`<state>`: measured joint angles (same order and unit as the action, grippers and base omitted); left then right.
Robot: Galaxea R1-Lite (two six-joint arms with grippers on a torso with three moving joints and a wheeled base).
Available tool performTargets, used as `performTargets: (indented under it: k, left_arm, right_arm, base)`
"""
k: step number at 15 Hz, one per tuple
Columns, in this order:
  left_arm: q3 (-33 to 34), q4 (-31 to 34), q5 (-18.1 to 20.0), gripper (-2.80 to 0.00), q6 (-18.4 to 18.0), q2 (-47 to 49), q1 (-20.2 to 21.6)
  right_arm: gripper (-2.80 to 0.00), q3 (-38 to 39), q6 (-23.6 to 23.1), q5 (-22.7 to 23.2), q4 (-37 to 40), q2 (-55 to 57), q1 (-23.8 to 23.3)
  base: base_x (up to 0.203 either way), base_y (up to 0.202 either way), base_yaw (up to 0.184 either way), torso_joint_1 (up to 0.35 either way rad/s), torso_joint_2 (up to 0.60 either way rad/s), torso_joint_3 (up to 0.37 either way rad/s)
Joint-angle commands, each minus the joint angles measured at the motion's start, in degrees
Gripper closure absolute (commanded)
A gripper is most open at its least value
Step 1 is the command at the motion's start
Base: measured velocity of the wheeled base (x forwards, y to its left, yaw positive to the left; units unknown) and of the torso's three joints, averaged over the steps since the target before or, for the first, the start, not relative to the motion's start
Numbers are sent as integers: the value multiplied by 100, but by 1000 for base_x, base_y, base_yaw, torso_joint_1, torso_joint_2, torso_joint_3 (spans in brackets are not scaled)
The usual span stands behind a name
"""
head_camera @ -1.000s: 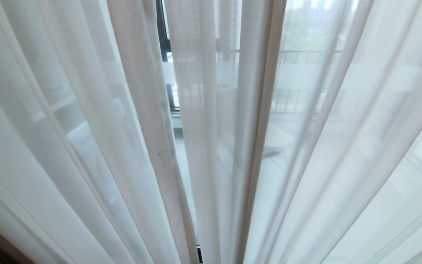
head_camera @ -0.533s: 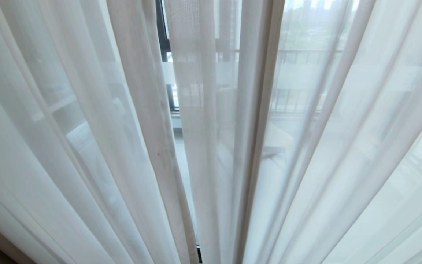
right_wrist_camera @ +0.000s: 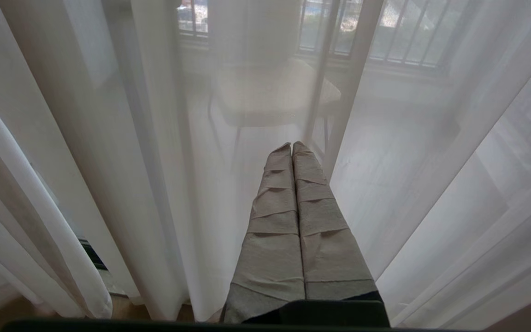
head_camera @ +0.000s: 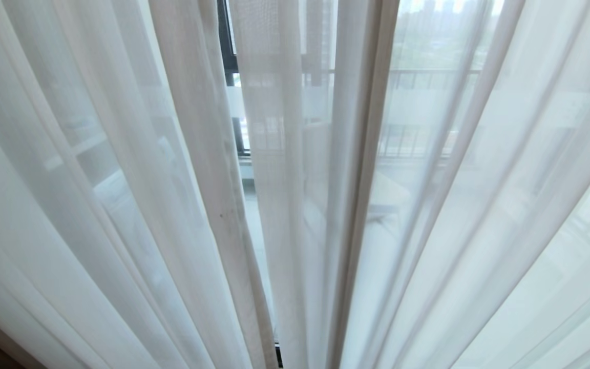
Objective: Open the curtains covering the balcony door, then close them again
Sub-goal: Pull the outer curtains open on both sides
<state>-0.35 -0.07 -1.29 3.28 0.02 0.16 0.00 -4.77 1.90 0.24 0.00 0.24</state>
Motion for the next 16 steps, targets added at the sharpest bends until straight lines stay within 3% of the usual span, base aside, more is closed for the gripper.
performTargets:
  k: [1, 10, 16]
  left_arm:
    - [0, -1, -3, 0, -3, 4, 2]
    - [0, -1, -3, 0, 6, 2, 2]
    - [-206, 29, 44, 0, -242, -2, 2]
  right_arm:
    - [0, 0, -7, 3, 2, 0, 2]
    - [0, 0, -7, 3, 2, 0, 2]
    - [0, 0, -7, 3, 2, 0, 2]
  base:
    - [0, 0, 0, 0, 0, 0]
    - [0, 0, 0, 0, 0, 0]
    - [0, 0, 0, 0, 0, 0]
